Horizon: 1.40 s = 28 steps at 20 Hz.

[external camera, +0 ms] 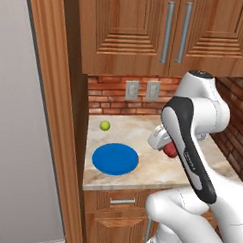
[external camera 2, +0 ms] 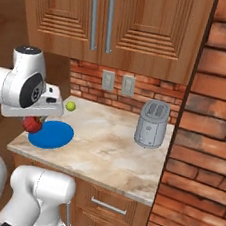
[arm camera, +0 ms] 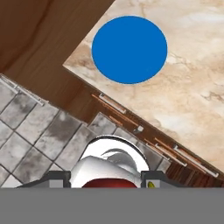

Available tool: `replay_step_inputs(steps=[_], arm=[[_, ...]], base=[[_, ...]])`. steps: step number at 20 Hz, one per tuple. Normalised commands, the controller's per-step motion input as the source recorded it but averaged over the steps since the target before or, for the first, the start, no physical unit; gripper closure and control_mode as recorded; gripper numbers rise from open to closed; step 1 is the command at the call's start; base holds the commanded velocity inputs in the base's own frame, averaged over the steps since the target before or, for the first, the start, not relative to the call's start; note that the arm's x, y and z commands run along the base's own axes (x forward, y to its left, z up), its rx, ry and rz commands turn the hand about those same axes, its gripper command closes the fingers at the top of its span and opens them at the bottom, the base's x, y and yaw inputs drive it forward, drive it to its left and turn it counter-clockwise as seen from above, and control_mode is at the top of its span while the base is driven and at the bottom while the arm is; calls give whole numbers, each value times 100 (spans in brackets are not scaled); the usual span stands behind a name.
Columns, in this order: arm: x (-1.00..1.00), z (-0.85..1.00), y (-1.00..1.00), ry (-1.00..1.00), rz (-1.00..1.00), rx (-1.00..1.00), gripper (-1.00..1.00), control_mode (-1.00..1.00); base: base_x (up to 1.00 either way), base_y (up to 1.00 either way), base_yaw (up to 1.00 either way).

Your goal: Pick the bell pepper from the counter and place it in the microwave.

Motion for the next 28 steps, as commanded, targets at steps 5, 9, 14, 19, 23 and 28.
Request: replay_step_inputs(steps=[5,9,14,19,23,28], arm=[[-20,0,0,-1,0,0,100,100],[0,0,0,0,0,0,100,100],[0,0,0,0,0,0,100,100],[0,0,0,0,0,0,100,100],[0,0,0,0,0,0,100,100],[0,0,0,0,0,0,100,100]], base=[[-80,0,0],[-100,49,-2],[-75,100,-5],[-16,100,0],[0,100,0],[0,100,0]])
